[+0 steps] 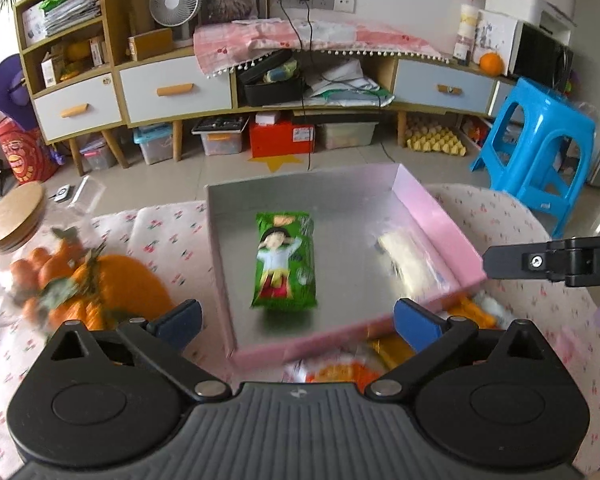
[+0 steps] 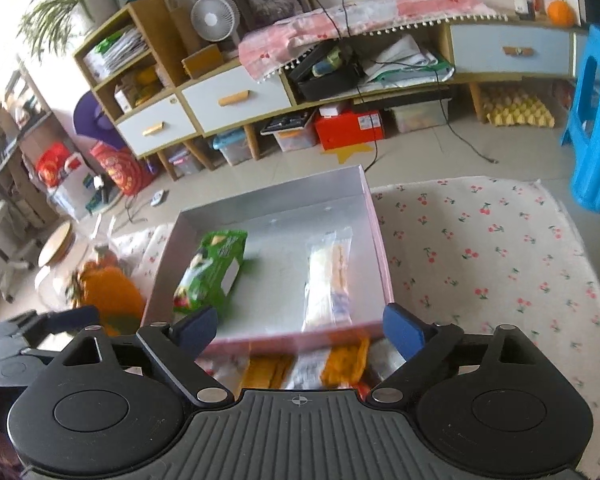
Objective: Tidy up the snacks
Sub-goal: 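Lower both packets into the pink box and open both tools, then grasp the red candy packet with left tool while right tool grasps another white bread packet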
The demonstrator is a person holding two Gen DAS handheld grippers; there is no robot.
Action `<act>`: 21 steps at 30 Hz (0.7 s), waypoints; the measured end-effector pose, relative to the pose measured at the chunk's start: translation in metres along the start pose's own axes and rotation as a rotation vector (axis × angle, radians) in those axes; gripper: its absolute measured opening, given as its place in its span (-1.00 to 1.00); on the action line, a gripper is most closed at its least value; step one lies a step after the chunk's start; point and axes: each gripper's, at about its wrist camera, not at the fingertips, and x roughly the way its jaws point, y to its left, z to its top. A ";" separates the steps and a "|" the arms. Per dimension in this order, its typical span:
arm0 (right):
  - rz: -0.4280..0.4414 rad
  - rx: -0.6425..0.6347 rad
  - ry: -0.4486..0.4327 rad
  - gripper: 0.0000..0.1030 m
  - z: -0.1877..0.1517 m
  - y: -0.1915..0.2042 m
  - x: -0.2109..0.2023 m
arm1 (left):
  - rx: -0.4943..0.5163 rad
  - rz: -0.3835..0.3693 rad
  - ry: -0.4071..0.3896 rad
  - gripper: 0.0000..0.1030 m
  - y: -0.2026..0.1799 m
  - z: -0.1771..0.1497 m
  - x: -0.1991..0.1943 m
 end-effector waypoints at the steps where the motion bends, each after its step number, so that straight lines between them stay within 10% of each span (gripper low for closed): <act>1: -0.007 -0.012 0.001 0.79 -0.003 0.003 -0.004 | 0.002 0.006 0.006 0.99 0.000 -0.003 -0.003; 21: -0.043 -0.227 0.067 0.85 -0.091 0.038 -0.032 | 0.077 -0.054 0.145 0.85 -0.004 -0.076 -0.029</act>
